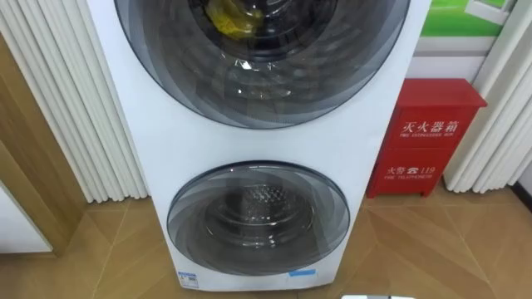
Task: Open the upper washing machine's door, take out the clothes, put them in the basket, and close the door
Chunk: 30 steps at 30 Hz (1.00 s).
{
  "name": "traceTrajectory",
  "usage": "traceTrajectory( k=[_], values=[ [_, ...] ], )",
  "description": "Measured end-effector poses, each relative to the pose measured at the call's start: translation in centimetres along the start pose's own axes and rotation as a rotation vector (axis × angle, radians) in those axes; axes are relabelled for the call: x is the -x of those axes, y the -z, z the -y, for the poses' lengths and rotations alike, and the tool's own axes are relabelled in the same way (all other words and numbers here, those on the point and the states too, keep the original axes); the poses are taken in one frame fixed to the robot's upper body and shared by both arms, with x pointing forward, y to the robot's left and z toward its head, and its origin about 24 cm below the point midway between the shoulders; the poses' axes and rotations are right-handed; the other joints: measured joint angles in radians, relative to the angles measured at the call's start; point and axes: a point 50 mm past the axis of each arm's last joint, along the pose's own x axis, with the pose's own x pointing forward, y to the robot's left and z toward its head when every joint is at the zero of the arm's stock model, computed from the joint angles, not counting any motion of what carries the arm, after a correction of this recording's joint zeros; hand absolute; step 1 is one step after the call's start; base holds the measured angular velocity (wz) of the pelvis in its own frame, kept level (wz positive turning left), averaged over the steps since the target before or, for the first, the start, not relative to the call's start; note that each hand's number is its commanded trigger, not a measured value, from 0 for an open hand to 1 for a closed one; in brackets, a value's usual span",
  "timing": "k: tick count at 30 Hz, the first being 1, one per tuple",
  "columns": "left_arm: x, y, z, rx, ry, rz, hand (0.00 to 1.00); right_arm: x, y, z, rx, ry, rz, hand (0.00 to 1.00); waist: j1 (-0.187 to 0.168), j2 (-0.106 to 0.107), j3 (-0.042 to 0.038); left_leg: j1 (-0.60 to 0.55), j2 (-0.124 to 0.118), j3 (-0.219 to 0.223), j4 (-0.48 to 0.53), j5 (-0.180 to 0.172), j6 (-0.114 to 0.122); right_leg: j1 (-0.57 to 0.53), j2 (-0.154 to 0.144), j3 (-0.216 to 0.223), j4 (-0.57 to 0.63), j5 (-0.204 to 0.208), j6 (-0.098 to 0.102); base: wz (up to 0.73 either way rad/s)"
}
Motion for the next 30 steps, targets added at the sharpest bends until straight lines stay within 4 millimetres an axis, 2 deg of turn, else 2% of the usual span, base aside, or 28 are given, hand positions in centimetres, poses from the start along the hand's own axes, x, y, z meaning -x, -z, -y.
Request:
traceTrajectory(
  k=[5, 17, 20, 22, 23, 24, 25, 26, 28, 29, 30],
  values=[
    [0.0, 0.0, -0.1, 0.0, -0.002, -0.001, 0.0, 0.0, 0.0, -0.1, 0.017, -0.001, 0.001, 0.0, 0.0, -0.004, 0.0023, -0.001, 0.0, 0.003, 0.0, 0.0, 0.0, 0.0, 0.001, 0.003, 0.001, 0.0, 0.0, 0.0],
    [-0.1, -0.1, -0.1, 0.016, 0.023, -0.002, 0.0, -0.1, -0.4, -0.1, 0.013, 0.006, 0.003, 0.0, 0.0, -0.002, 0.002, -0.001, 0.0, -0.001, 0.0, 0.0, 0.0, 0.011, -0.001, -0.007, -0.003, 0.0, 0.0, 0.01],
    [-0.1, 0.0, -0.2, 0.022, 0.047, -0.003, 0.0, -0.2, -1.4, -0.4, -0.007, -0.001, 0.026, 0.0, 0.003, -0.007, 0.0002, 0.002, 0.0, -0.002, 0.0, 0.0, 0.0, 0.008, -0.001, -0.007, -0.002, -0.001, 0.0, -0.01],
    [-0.2, 0.0, -0.4, 0.028, 0.058, -0.006, 0.0, -0.2, -4.8, -1.3, -0.044, -0.021, 0.115, 0.0, 0.002, -0.014, 0.0096, 0.009, 0.0, -0.002, 0.0, 0.0, 0.0, 0.011, -0.001, -0.003, 0.007, 0.0, 0.0, -0.13],
    [-0.2, 0.0, -0.6, 0.045, 0.058, -0.008, 0.0, 0.1, -7.5, -2.0, -0.064, -0.033, 0.203, 0.0, 0.001, -0.019, 0.0104, 0.007, 0.0, -0.001, 0.001, 0.0, 0.0, 0.007, -0.002, -0.002, 0.011, 0.0, 0.0, -0.11],
    [-0.2, 0.0, -0.7, 0.048, 0.055, -0.006, 0.0, 0.5, -9.1, -2.4, -0.065, -0.046, 0.265, 0.0, 0.001, -0.02, 0.0104, 0.006, 0.0, -0.002, 0.002, 0.0, 0.0, 0.003, -0.002, -0.003, 0.015, 0.0, 0.0, 0.0],
    [-0.3, -0.1, -1.0, 0.054, 0.049, -0.003, 0.0, 1.4, -12.9, -3.1, -0.068, -0.071, 0.393, 0.0, -0.002, -0.022, 0.011, 0.005, -0.001, -0.002, 0.003, 0.0, 0.0, -0.007, -0.003, -0.003, 0.017, 0.0, -0.001, 0.0],
    [-0.3, -0.1, -1.1, 0.054, 0.048, -0.005, 0.0, 2.0, -14.8, -3.4, -0.071, -0.081, 0.449, 0.0, -0.004, -0.023, 0.0104, 0.003, -0.001, -0.002, 0.004, 0.0, 0.0, -0.007, -0.003, -0.003, 0.017, 0.001, -0.001, 0.07],
    [-0.6, -1.2, -1.8, 0.048, 0.042, 0.023, 0.0, 4.8, -21.2, -3.9, -0.076, -0.095, 0.655, 0.0, 0.002, -0.035, 0.0001, 0.003, -0.001, -0.002, 0.005, 0.0, 0.0, -0.005, -0.003, -0.005, 0.017, 0.001, 0.0, 0.14],
    [-0.6, -1.2, -1.9, 0.047, 0.038, 0.025, 0.0, 5.6, -22.6, -4.2, -0.072, -0.102, 0.702, 0.0, 0.007, -0.04, -0.0012, 0.004, 0.0, -0.002, 0.005, 0.0, 0.0, -0.004, -0.002, -0.005, 0.017, 0.001, -0.001, 0.06],
    [-0.7, -1.2, -2.1, 0.04, 0.036, 0.019, 0.0, 7.3, -25.0, -4.8, -0.063, -0.117, 0.79, 0.0, 0.013, -0.049, -0.0003, 0.003, 0.002, -0.001, 0.005, 0.0, 0.0, -0.004, 0.0, -0.004, 0.017, 0.002, -0.002, 0.0]
  ],
)
